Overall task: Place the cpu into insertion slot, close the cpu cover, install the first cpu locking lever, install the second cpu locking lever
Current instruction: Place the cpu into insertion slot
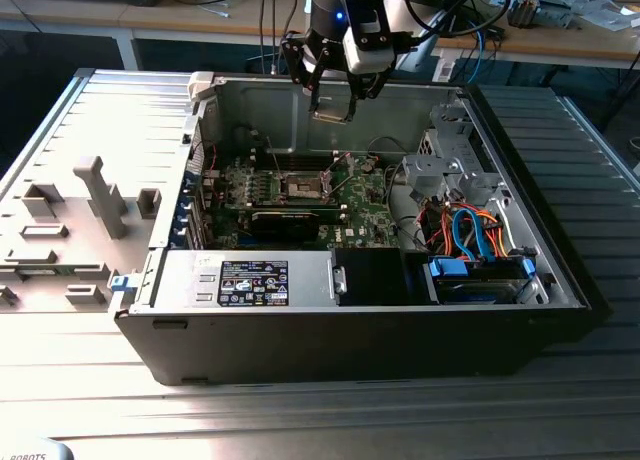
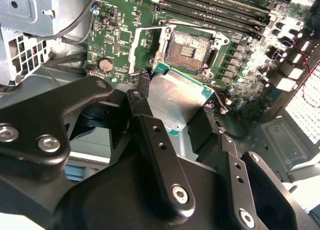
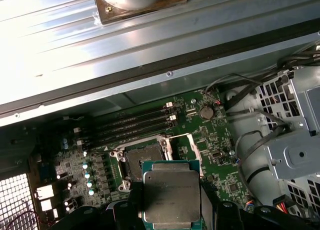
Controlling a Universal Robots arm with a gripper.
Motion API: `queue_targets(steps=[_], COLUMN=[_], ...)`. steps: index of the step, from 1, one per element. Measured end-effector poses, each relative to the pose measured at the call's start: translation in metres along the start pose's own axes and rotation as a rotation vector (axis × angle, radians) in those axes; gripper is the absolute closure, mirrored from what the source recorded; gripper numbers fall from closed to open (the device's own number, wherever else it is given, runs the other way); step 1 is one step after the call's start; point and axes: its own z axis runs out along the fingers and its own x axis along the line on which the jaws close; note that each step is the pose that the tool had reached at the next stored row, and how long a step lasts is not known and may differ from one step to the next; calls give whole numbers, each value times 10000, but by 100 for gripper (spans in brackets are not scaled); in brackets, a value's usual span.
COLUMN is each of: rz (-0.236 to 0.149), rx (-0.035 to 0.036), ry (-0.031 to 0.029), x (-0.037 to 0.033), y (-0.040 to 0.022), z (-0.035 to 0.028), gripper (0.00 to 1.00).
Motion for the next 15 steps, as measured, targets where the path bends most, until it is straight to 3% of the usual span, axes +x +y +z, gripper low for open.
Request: queue_targets(steps=[15], rz=[107], rx=[-2], ry=[-9], x=[0], y=[0], z=[0], gripper=[45])
